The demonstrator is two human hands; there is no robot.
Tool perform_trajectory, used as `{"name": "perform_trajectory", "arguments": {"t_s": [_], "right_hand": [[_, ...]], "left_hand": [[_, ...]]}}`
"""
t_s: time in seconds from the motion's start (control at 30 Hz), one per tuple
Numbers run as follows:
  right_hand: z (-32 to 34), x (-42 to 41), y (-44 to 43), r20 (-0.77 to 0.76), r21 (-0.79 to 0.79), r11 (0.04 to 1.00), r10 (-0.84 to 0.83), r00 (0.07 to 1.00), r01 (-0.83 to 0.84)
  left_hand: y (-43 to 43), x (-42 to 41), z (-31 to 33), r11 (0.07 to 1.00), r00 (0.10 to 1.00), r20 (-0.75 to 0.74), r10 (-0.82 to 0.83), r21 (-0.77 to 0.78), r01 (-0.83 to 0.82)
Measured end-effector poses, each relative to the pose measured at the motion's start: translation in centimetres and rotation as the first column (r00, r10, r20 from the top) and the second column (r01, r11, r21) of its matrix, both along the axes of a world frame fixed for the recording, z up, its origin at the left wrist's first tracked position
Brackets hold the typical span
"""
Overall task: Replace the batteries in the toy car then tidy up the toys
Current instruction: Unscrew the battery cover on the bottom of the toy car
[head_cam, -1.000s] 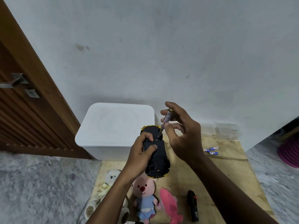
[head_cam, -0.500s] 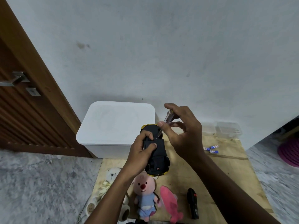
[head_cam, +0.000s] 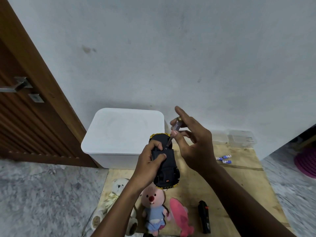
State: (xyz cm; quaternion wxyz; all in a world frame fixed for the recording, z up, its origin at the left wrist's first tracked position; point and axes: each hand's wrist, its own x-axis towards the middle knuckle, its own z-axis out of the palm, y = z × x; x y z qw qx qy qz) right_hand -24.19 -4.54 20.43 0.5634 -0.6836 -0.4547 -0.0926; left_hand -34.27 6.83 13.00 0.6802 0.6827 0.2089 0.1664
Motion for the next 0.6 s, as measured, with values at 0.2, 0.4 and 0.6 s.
{"name": "perform_trajectory", "arguments": {"t_s": [0.2, 0.4, 0.6], "right_hand": [[0.26, -0.17, 0.03, -0.017, 0.012, 1.0, 0.027, 0.999, -0.027], [0.07, 0.02, 0.04, -0.035, 0.006, 1.0, 0.007, 0.999, -0.007], [0.05, -0.21, -0.05, -0.033, 0.016, 1.0, 0.007, 0.999, -0.006]], "left_hand": [[-0.13, -0.05, 0.14, 1.0, 1.0, 0.005, 0.012, 0.009, -0.012], [0.1, -0.03, -0.01, 1.0, 1.0, 0.005, 0.011, -0.003, -0.011], [0.0, 0.06, 0.12, 1.0, 1.0, 0.019, 0.018, 0.012, -0.018]]}}
